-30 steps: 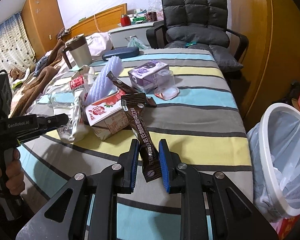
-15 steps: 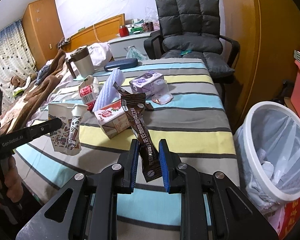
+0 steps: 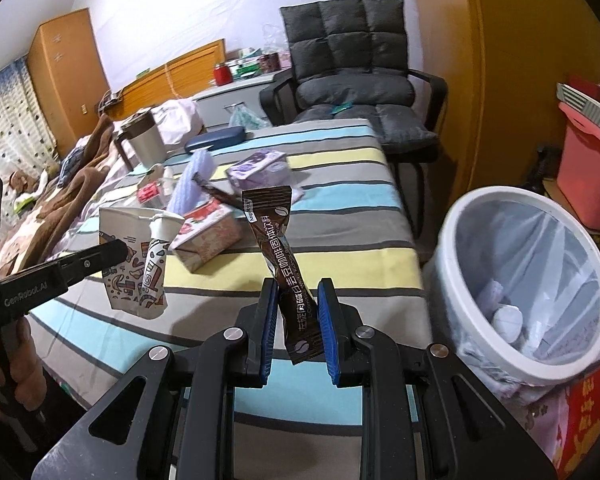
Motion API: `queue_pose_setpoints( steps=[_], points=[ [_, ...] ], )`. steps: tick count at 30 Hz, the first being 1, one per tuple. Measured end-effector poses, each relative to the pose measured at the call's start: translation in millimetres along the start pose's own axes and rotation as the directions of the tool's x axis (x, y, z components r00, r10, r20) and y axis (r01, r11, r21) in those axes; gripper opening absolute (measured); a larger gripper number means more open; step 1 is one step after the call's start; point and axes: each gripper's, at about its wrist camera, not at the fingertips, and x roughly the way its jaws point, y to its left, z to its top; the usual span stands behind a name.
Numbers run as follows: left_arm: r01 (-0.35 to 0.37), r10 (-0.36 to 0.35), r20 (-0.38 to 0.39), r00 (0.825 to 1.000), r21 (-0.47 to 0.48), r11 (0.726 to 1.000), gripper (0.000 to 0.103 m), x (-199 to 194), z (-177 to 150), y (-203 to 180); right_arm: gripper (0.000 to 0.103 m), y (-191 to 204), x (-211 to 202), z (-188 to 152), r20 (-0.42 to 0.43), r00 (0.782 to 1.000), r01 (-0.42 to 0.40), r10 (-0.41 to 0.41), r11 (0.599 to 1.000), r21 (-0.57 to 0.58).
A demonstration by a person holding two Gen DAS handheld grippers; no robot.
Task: Collect trash
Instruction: 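Carry the paper cup and wrapper over the trash bin and open both tools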
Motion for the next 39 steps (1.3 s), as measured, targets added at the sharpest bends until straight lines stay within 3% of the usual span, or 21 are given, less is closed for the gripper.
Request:
queue_pose_setpoints(
  steps=[16,25,39],
  points=[
    [0.146,-0.139,-0.05,0.989,0.19,0.971,0.007,45,20,-96,0.023,-71,-27,-11,0.03,0.989,0.138,-0.144,0.98,0.146],
    [0.256,-0.239,-0.098,0.966,0.23,0.939,0.007,80,30,-149,0.023,-103,-38,-20,0.017,0.974,0.218,-0.227,0.952,0.217],
    [0.36,-0.318,-0.198,0.927,0.237,0.902,0.008,131,34,-201,0.023,-138,-35,-28,-0.043,0.957,0.288,-0.287,0.917,0.274]
  ],
)
